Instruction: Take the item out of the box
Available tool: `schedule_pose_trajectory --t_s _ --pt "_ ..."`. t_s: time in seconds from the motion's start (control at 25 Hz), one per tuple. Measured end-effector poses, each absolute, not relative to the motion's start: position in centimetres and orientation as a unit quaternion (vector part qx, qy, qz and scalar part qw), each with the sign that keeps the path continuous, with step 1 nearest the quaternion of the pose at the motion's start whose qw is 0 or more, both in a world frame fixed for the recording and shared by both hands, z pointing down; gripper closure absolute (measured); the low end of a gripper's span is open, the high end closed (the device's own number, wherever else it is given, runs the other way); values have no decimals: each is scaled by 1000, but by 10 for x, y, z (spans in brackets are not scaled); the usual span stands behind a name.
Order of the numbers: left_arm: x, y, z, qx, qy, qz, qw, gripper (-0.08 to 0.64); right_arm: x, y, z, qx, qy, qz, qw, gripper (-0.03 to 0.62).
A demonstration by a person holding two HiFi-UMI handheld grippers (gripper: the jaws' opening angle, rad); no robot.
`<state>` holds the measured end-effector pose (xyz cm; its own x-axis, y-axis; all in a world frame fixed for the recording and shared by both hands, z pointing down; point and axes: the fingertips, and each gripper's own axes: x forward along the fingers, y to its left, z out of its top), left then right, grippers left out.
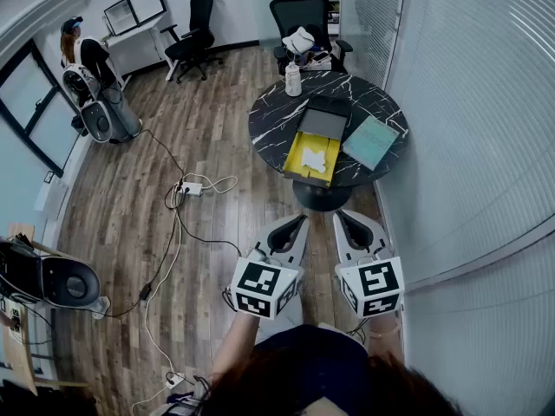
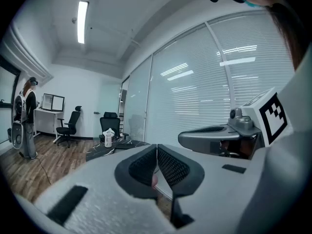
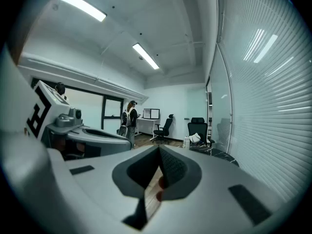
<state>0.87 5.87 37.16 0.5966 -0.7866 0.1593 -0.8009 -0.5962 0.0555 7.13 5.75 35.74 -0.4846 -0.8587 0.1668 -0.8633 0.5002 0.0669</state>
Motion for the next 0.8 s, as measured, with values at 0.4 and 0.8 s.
schedule_pose_trajectory --t_s 0.4,0.8 --pt "5 39 373 891 -445 56 65 532 68 41 360 498 -862 18 88 568" --pt "-12 14 374 895 -438 47 64 531 53 14 363 501 -862 36 64 568"
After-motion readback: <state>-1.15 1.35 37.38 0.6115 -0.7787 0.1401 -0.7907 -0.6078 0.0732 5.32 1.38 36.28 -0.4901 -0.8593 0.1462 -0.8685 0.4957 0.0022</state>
